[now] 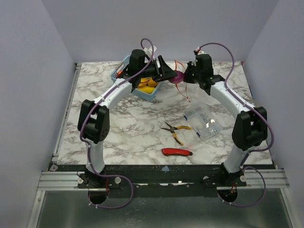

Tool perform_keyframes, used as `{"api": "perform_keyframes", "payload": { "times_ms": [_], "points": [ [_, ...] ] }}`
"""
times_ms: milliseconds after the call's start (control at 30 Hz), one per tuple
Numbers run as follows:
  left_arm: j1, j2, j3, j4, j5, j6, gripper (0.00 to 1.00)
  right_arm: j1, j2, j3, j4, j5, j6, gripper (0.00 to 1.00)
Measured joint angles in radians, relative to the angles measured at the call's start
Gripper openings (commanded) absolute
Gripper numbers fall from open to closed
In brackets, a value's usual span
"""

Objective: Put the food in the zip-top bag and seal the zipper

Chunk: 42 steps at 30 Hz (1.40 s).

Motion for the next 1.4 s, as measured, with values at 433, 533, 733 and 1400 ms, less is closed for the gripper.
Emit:
{"api": "perform_keyframes", "payload": {
  "times_ms": [433, 533, 733, 1400],
  "points": [
    [0.000, 0.006, -0.142, -0.048, -0.058, 0.042, 0.00, 0.002, -0.068, -0.013, 0.050, -0.116, 0.079, 0.01],
    [0.000, 0.004, -0.121, -0.106, -0.096, 0.071, 0.00, 0.002, -0.068, -0.018, 0.066, -0.153, 0.100, 0.01],
    [-0.006, -0.012, -0.069, -0.207, -0.180, 0.095, 0.00, 0.002, -0.068, -0.024, 0.091, -0.214, 0.129, 0.01],
    [-0.084, -0.227, -0.288, 0.038, -0.389, 0.062, 0.00, -0.082, -0.077, -0.160, 0.315, -0.456, 0.560, 0.01]
  ]
}}
